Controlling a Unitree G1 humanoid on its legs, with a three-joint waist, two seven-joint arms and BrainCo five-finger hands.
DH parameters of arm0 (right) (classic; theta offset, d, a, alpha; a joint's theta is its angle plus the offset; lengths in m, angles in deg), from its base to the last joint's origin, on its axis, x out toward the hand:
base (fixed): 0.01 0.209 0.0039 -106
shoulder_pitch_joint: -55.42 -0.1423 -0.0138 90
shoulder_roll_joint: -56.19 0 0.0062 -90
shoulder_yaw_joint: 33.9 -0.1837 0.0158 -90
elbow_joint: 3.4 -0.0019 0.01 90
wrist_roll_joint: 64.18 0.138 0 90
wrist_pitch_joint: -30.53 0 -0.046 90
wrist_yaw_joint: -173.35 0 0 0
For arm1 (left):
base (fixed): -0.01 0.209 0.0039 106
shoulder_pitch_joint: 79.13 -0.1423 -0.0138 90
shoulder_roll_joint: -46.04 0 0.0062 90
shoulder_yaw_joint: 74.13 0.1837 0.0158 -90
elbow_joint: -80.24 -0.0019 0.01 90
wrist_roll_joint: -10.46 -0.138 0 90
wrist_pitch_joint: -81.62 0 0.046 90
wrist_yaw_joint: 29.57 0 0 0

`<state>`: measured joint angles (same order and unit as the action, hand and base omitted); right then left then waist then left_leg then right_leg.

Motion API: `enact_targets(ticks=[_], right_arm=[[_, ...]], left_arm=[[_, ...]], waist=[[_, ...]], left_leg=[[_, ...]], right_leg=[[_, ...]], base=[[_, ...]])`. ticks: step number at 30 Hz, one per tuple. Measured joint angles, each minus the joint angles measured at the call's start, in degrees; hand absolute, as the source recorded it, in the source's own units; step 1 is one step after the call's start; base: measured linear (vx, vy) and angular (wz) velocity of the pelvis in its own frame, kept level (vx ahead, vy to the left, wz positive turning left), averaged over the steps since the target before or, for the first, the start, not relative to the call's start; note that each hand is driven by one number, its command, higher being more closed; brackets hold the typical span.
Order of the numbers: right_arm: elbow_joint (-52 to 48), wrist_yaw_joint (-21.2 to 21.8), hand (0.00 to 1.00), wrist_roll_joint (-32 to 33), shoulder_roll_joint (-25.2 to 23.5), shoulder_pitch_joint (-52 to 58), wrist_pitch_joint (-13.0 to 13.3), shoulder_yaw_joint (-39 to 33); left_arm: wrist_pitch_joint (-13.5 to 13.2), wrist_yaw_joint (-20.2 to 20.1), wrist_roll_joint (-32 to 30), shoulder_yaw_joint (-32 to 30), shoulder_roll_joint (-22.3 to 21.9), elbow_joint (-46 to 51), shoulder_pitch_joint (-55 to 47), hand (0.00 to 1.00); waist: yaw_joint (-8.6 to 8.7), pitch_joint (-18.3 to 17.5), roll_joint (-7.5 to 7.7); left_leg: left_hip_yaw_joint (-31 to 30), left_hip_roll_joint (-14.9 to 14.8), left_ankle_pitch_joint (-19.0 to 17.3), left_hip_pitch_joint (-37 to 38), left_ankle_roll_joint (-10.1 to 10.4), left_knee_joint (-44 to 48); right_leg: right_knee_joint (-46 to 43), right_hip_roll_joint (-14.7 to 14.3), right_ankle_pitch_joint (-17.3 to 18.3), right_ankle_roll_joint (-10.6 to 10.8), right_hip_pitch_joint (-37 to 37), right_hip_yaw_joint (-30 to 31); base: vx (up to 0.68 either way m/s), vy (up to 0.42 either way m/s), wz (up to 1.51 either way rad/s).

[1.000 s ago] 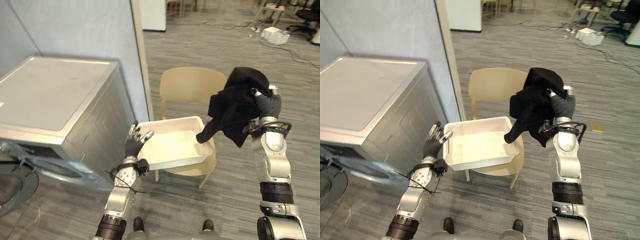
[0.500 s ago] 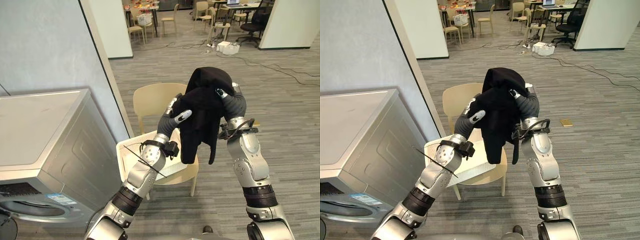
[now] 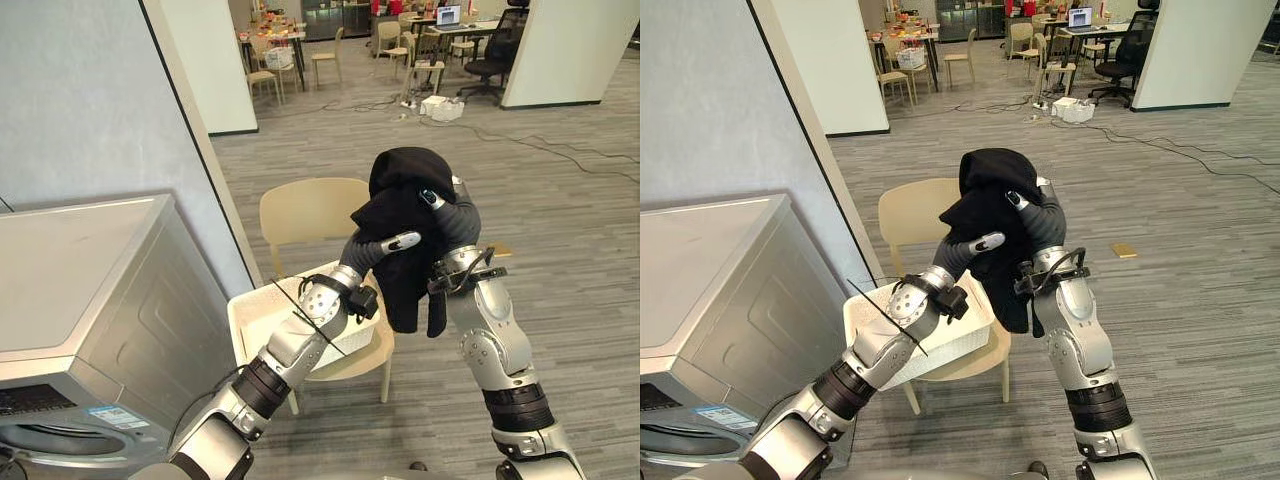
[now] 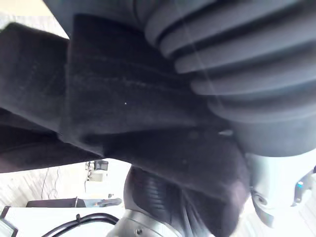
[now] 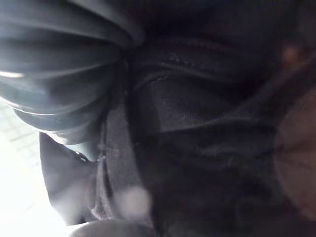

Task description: Pick up the laundry basket with both hands and put the clothes into the washing machine.

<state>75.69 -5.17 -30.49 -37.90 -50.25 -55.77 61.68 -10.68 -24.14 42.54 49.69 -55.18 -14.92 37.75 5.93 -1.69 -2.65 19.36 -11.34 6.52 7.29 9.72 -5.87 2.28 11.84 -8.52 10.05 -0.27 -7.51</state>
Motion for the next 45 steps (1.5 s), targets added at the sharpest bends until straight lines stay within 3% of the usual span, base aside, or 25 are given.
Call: enact_targets(ticks=[10,17,18,21,27,29,32,34,38,45], right_arm=[[-4.2,0.1,1.0,0.7,-1.1,2.6,1.8,1.3],[-5.3,-0.1,1.0,2.3,-1.8,3.8,2.7,1.1],[-5.9,-0.1,0.0,2.3,-1.8,4.4,2.8,1.0],[-6.9,-0.2,0.0,2.3,-1.9,6.8,3.7,0.4],[-11.8,0.0,0.0,1.8,-2.7,16.2,2.6,-4.1],[-13.1,0.0,0.0,0.4,-2.9,19.6,2.2,-7.8],[-13.3,-1.0,0.0,-0.6,-4.3,22.8,2.4,-18.1],[-13.6,-2.7,0.0,-0.6,-5.3,25.1,2.6,-24.8],[-13.8,-4.7,0.0,-2.0,-6.2,27.4,2.7,-34.1],[-13.7,-5.6,0.0,-2.9,-10.9,30.4,2.7,-39.2]], left_arm=[[-0.1,2.5,1.7,0.3,0.1,-2.3,4.6,1.0],[-0.1,3.4,2.2,0.5,0.1,-2.3,4.7,1.0],[-0.2,3.4,2.2,0.8,0.1,-2.3,4.7,1.0],[-0.1,3.4,2.2,2.2,0.1,-2.6,4.7,1.0],[0.4,2.3,2.0,0.2,0.0,-2.7,4.7,1.0],[0.6,2.3,2.0,-2.7,-0.1,-2.7,4.6,1.0],[0.5,2.7,1.0,-11.9,0.0,-1.5,1.6,1.0],[0.0,3.8,0.9,-19.4,0.8,1.2,-4.0,1.0],[-0.5,4.8,0.7,-28.2,1.2,6.6,-14.1,1.0],[-0.5,4.5,-1.3,-34.9,-0.2,11.8,-24.7,1.0]], waist=[[1.71,-0.2,-0.13],[1.81,-0.4,0.14],[1.79,-0.5,0.17],[1.81,-0.6,0.26],[2.61,-0.6,0.29],[2.71,-0.6,0.29],[2.88,-0.6,0.26],[3.12,-0.8,-0.03],[3.45,-1.2,-0.64],[4.12,-1.1,-0.34]], left_leg=[[0.2,0.0,-0.2,0.0,0.0,0.0],[0.0,-0.1,-0.2,-0.2,0.0,0.0],[-0.1,-0.1,-0.2,-0.2,0.0,0.0],[-0.2,0.0,-0.2,-0.2,0.0,0.0],[-0.1,0.0,-0.2,0.0,0.0,0.0],[0.1,-0.1,-0.2,0.1,0.0,0.0],[0.9,-0.3,-0.9,0.6,0.4,0.0],[1.3,-0.8,-1.1,0.6,0.7,0.0],[1.4,-0.9,-1.2,0.3,0.7,0.0],[1.4,-0.9,-1.3,-0.2,0.8,0.0]], right_leg=[[0.1,0.0,0.2,-0.3,-0.1,0.1],[0.2,0.0,0.2,-0.3,-0.1,-0.1],[0.2,0.0,0.2,-0.3,-0.1,-0.1],[0.2,0.0,0.2,-0.3,0.0,-0.2],[0.2,0.0,0.2,-0.3,0.2,-0.1],[0.1,-0.1,0.2,-0.3,0.1,0.0],[0.0,-0.4,0.2,-0.3,-0.1,0.9],[0.0,-0.9,0.3,-0.4,-0.2,1.4],[0.0,-1.1,0.3,-0.4,-1.2,1.5],[0.0,-1.1,0.3,-0.4,-1.4,1.4]], base=[[0.0,0.0,0.0],[0.0,0.0,0.0],[0.0,0.0,0.04],[0.0,0.0,0.0],[0.0,0.0,-0.01],[0.0,0.0,-0.06],[-0.01,-0.002,-0.16],[-0.04,-0.013,-0.13],[0.0,-0.007,-0.02],[0.0,0.0,0.0]])
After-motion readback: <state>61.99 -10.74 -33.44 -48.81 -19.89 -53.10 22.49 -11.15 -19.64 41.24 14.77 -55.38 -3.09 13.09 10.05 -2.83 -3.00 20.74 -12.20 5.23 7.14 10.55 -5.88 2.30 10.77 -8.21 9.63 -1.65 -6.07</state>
